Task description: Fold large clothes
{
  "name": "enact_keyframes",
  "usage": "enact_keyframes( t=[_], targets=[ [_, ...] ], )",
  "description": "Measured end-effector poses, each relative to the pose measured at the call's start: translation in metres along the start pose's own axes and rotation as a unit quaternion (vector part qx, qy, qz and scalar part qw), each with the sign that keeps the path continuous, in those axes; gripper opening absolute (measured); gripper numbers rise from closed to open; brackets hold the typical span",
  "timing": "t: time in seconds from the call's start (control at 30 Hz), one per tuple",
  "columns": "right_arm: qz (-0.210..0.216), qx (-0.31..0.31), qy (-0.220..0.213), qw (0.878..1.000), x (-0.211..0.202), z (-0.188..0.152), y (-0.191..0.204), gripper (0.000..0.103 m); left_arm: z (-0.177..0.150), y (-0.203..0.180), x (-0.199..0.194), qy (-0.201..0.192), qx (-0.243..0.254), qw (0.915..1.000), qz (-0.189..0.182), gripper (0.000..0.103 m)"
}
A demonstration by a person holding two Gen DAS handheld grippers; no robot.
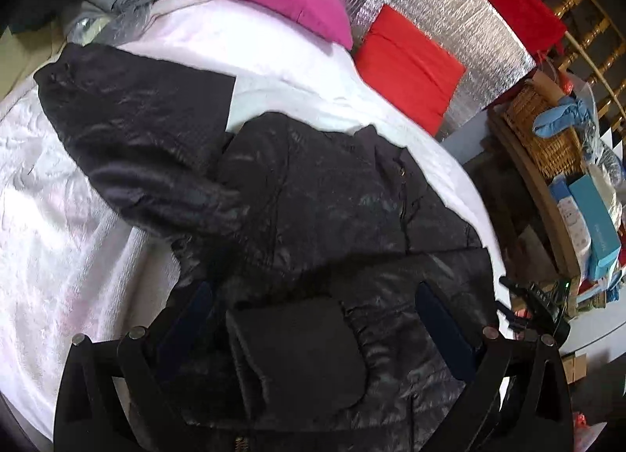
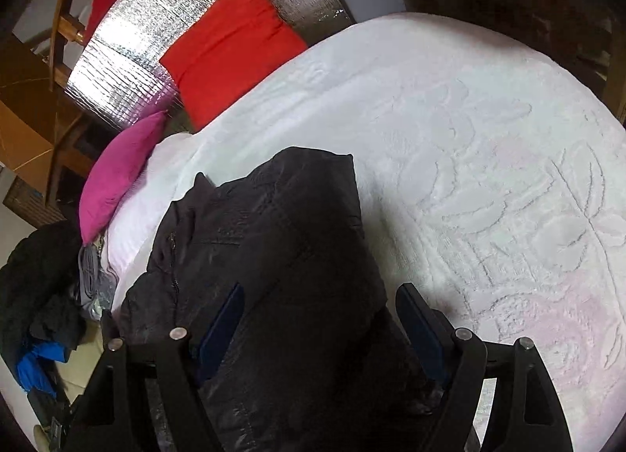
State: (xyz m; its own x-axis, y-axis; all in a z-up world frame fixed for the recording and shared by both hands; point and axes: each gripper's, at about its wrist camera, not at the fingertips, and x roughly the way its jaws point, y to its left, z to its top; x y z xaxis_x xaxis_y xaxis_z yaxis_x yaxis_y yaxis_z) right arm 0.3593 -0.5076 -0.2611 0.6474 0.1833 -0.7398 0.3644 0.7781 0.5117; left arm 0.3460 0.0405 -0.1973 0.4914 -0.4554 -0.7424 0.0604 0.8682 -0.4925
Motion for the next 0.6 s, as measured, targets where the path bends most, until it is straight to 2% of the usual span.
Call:
enact_keyframes(
  t=[0.1, 0.23, 0.33, 0.53, 0.6],
  targets=[
    [-0.003, -0.002, -0.002, 1.000, 0.001, 0.000, 0.002, 0.083, -0.008, 0.003, 0.006, 0.026, 0.005, 0.9996, 0.008, 0.103],
    [-0.006, -0.005, 0.000, 1.000, 0.004, 0.000, 0.001, 0.083, -0.021, 0.004, 0.019, 0.075, 0.012, 0.9970, 0.016, 0.090],
    [-0.010, -0.007, 0.003, 1.000, 0.009, 0.000, -0.001, 0.083, -0.028, 0.005, 0.025, 0.094, 0.009, 0.9955, 0.015, 0.089],
    [-0.001, -0.007, 0.014, 1.000, 0.018, 0.002, -0.006, 0.082, -0.039, 0.003, 0.031, 0.137, -0.014, 0.9901, -0.027, 0.089],
    [-0.005, -0.010, 0.013, 1.000, 0.021, 0.003, -0.006, 0.082, -0.040, 0.006, 0.032, 0.136, -0.020, 0.9901, -0.030, 0.089]
  ],
)
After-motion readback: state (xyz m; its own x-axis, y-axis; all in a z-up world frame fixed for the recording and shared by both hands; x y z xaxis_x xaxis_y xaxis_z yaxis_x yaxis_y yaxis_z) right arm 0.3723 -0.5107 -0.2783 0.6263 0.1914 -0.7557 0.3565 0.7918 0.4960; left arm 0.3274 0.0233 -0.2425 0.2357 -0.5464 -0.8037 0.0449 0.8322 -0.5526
